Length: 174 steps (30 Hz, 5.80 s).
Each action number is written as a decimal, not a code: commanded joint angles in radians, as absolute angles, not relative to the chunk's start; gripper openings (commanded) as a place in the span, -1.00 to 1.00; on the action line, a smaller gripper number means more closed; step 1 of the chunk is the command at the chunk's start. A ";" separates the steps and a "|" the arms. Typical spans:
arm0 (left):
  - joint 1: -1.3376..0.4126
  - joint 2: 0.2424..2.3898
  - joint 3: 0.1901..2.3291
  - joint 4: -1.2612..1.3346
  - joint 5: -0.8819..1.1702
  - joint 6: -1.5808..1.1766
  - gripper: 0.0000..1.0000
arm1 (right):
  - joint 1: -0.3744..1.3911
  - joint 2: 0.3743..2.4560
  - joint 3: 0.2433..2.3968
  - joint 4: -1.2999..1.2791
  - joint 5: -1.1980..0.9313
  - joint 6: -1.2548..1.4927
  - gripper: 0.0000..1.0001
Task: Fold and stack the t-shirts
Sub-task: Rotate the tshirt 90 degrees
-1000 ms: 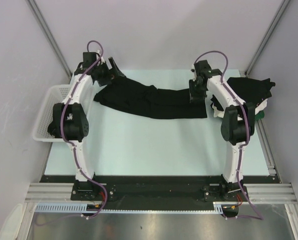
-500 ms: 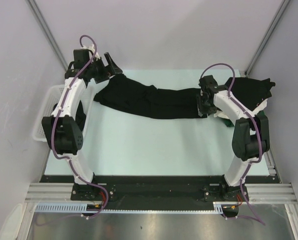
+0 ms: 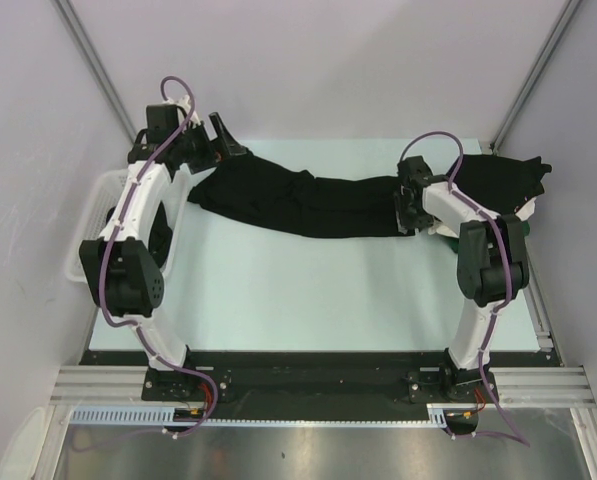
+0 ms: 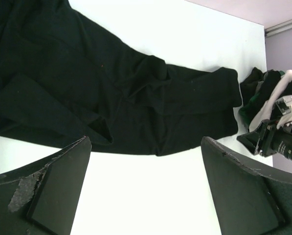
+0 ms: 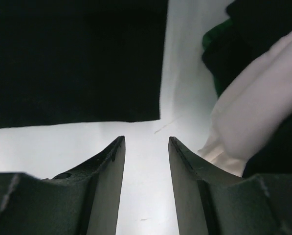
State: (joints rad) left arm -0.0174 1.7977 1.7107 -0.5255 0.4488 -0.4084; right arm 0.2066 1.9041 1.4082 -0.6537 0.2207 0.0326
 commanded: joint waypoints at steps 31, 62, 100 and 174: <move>-0.025 1.726 1.718 -0.506 0.474 -0.371 0.99 | 0.133 2.020 1.456 -0.589 0.109 0.029 -0.17; -0.025 1.747 1.732 -0.505 0.494 -0.373 0.99 | 0.109 2.109 1.549 -0.649 0.106 0.029 -0.85; -0.021 1.715 1.741 -0.518 0.620 -0.336 0.99 | 0.550 1.776 1.425 -1.147 0.043 0.370 -1.00; -0.133 1.282 1.296 -0.638 0.244 -0.463 0.99 | 0.345 2.615 2.413 -0.342 -0.557 0.408 0.12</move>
State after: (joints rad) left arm -0.1177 1.3239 1.2903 -0.6033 0.3161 -0.4446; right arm 0.3328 2.5858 2.3856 -0.4522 -0.4416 0.3412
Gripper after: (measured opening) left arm 0.994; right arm 0.568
